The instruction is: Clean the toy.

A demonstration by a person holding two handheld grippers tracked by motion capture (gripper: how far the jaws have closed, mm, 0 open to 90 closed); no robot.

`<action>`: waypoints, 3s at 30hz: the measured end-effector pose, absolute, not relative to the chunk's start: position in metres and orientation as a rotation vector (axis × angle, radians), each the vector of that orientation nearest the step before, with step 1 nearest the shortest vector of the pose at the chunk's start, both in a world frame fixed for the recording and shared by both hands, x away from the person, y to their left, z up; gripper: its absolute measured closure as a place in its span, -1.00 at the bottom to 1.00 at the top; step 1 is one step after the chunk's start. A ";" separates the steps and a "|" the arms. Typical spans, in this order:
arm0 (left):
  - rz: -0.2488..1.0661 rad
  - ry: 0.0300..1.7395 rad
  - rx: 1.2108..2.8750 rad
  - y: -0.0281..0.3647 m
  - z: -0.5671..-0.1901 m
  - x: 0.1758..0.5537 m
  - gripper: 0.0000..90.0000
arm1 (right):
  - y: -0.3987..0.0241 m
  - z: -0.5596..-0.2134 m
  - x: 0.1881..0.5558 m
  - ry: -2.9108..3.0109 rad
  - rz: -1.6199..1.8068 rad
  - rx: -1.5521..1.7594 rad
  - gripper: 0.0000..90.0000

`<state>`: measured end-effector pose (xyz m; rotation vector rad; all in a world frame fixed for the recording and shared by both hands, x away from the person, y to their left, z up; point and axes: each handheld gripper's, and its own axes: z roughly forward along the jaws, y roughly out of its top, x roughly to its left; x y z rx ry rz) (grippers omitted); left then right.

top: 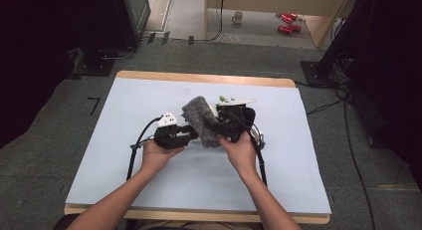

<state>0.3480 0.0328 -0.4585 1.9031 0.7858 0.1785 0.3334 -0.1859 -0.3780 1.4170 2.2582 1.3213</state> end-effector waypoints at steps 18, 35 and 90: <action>0.118 0.827 1.903 0.040 -0.464 0.360 0.35 | -0.223 -0.396 0.343 2.212 1.178 1.426 0.73; 0.045 0.840 1.891 0.044 -0.463 0.373 0.35 | -0.280 -0.383 0.335 2.060 1.145 1.524 0.74; 0.047 0.876 1.939 0.044 -0.459 0.371 0.32 | -0.254 -0.395 0.336 2.145 1.207 1.434 0.74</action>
